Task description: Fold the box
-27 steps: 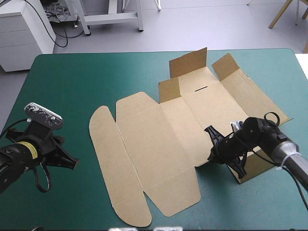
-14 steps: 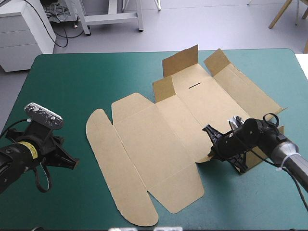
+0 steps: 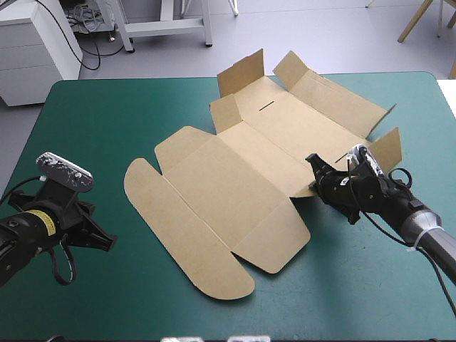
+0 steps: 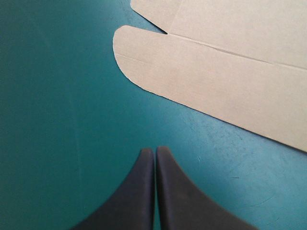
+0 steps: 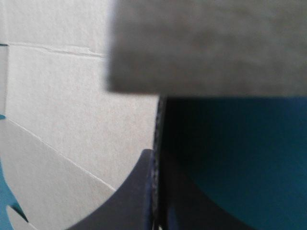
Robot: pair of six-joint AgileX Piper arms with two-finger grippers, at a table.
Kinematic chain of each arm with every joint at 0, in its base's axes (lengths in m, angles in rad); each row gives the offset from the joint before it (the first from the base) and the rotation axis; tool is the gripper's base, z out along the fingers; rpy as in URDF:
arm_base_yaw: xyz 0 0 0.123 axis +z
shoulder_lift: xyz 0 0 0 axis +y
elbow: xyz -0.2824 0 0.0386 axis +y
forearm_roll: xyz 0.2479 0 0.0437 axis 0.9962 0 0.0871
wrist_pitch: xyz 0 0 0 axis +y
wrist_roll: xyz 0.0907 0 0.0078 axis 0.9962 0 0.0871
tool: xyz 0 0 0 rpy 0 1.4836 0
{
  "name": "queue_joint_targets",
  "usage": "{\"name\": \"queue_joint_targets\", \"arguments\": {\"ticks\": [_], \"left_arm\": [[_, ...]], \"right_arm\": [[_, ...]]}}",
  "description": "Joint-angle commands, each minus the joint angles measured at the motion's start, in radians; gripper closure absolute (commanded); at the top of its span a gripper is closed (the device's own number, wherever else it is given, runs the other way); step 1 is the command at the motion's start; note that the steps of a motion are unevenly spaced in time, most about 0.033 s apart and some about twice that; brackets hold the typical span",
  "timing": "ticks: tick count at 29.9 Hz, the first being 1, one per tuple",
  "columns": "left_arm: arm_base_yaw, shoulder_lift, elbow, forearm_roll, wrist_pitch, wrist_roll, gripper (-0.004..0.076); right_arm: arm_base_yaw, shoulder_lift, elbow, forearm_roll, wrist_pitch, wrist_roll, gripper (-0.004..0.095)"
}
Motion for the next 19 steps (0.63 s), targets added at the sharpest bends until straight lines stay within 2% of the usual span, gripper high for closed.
{"name": "queue_joint_targets", "arguments": {"ticks": [1, 6, 8, 10, 15, 19], "left_arm": [[-0.005, -0.003, -0.028, 0.013, -0.042, -0.003, 0.0734], [-0.005, -0.003, -0.028, 0.098, -0.076, 0.031, 0.0734], [-0.005, -0.003, -0.028, 0.109, -0.076, 0.031, 0.0734], [-0.005, -0.003, -0.028, 0.109, -0.076, 0.031, 0.0734], [-0.005, -0.003, -0.028, 0.106, -0.073, 0.031, 0.0734], [-0.005, -0.003, -0.028, 0.106, -0.073, 0.031, 0.0734]], "right_arm": [[0.001, -0.028, -0.029, 0.001, -0.217, -0.011, 0.0927], [0.001, -0.028, -0.029, -0.003, -0.410, -0.017, 0.0927], [-0.001, -0.019, -0.029, -0.005, -0.451, -0.044, 0.0927], [-0.001, -0.011, -0.029, 0.010, -0.427, -0.031, 0.0927], [-0.001, 0.025, -0.029, 0.021, -0.261, -0.001, 0.0927], [-0.001, 0.061, -0.029, 0.021, -0.172, -0.116, 0.0925]]}}
